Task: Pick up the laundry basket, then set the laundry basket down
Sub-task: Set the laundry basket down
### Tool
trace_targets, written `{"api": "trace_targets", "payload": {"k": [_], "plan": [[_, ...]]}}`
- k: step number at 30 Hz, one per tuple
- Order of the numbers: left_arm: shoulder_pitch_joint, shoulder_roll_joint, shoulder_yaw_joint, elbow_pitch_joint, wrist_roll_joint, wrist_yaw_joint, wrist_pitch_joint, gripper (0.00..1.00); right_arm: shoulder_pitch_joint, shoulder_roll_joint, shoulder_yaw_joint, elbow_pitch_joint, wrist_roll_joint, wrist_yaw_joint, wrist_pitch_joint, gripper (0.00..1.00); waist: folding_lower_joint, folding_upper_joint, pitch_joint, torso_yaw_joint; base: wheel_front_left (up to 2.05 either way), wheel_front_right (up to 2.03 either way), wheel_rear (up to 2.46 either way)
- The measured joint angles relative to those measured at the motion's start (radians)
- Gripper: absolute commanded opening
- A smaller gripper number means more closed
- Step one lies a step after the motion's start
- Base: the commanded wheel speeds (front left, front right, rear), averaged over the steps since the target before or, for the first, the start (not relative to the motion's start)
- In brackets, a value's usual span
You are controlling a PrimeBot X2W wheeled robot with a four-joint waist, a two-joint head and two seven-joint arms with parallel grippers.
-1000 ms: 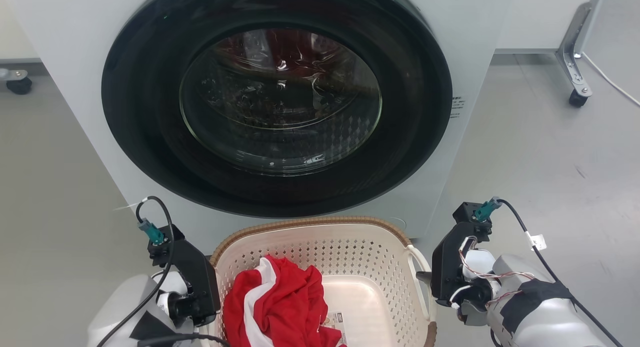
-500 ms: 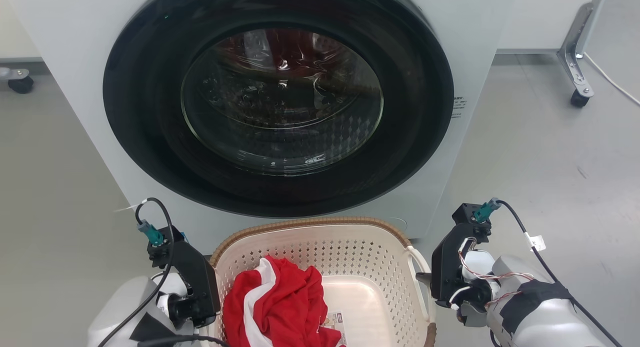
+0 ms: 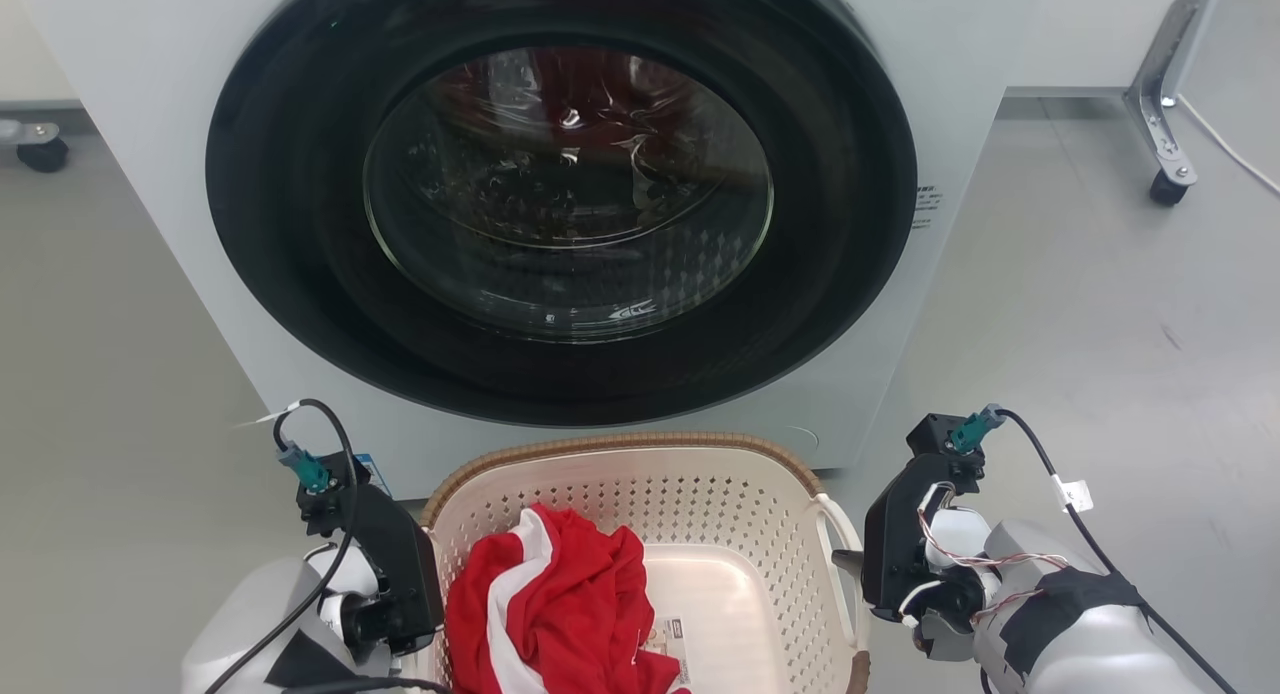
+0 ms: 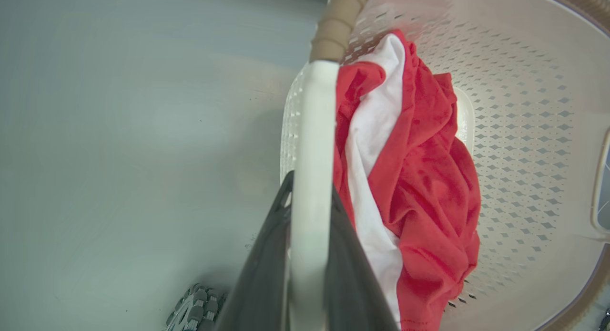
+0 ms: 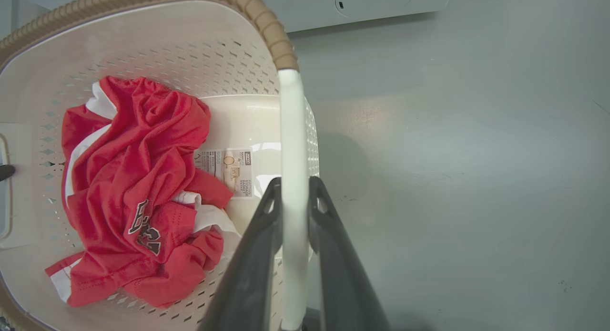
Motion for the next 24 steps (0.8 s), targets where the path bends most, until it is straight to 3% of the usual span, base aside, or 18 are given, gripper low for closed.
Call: {"api": "trace_targets", "payload": {"k": [24], "plan": [[0.000, -0.019, -0.043, -0.065, 0.046, 0.000, -0.272, 0.00, 0.000, -0.008, 0.001, -0.002, -0.008, -0.001, -0.175, 0.00, 0.0001, 0.0000, 0.202, 0.012, 0.00, 0.00, 0.00]]}}
